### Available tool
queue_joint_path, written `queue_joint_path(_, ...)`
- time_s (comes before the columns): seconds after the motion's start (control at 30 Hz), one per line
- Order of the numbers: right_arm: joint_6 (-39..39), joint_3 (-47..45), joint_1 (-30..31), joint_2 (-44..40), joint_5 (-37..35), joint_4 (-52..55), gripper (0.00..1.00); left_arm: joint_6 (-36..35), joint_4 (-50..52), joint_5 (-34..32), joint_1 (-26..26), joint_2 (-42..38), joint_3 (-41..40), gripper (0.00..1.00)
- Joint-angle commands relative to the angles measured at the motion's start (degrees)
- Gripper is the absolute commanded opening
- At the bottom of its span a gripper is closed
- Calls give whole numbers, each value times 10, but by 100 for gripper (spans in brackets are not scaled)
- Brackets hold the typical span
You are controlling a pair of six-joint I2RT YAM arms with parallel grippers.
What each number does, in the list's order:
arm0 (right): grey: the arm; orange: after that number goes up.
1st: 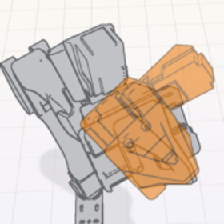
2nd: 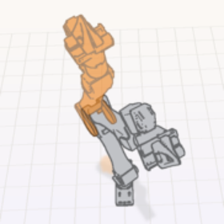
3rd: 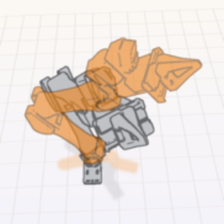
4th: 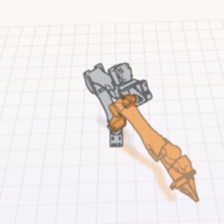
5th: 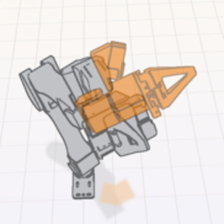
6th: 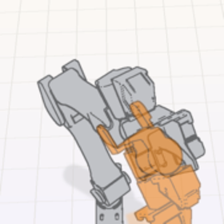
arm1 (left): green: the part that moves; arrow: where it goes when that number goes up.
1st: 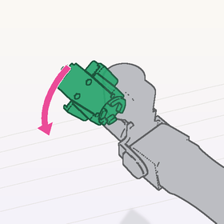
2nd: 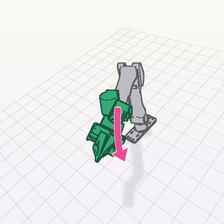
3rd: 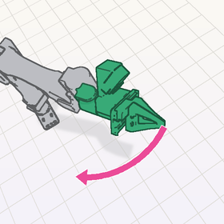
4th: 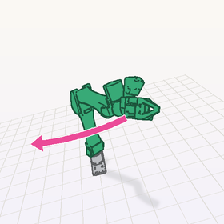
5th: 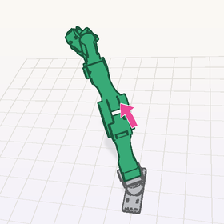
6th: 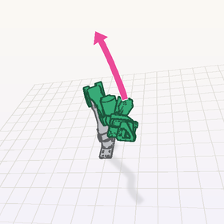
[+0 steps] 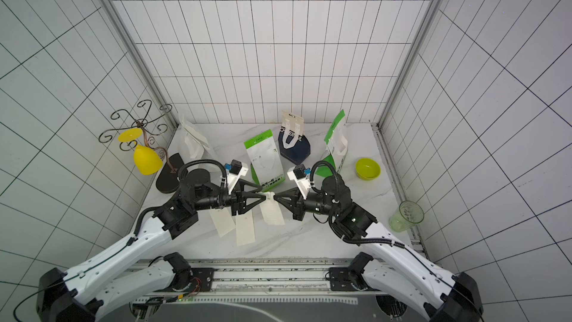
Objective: Staple the receipts to the bags
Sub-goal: Pick up the receipt from the center of the board.
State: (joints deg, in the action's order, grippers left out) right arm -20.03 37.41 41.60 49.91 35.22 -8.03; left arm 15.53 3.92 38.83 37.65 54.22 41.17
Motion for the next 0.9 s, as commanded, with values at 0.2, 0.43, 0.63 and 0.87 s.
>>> queue_joint_path(0.2, -14, 64, -10, 12, 1, -23, 0, -22, 23, -13, 13, 10, 14, 0)
queue_joint_path(0.43, -7, 60, -28, 23, 52, -3, 52, -45, 30, -5, 13, -11, 14, 0)
queue_joint_path(0.63, 8, 70, -34, 45, 110, 6, 53, -47, 29, 25, 15, -1, 16, 0)
queue_joint_path(0.87, -1, 78, -33, 63, 121, -17, 41, -45, 28, 26, 17, 7, 17, 0)
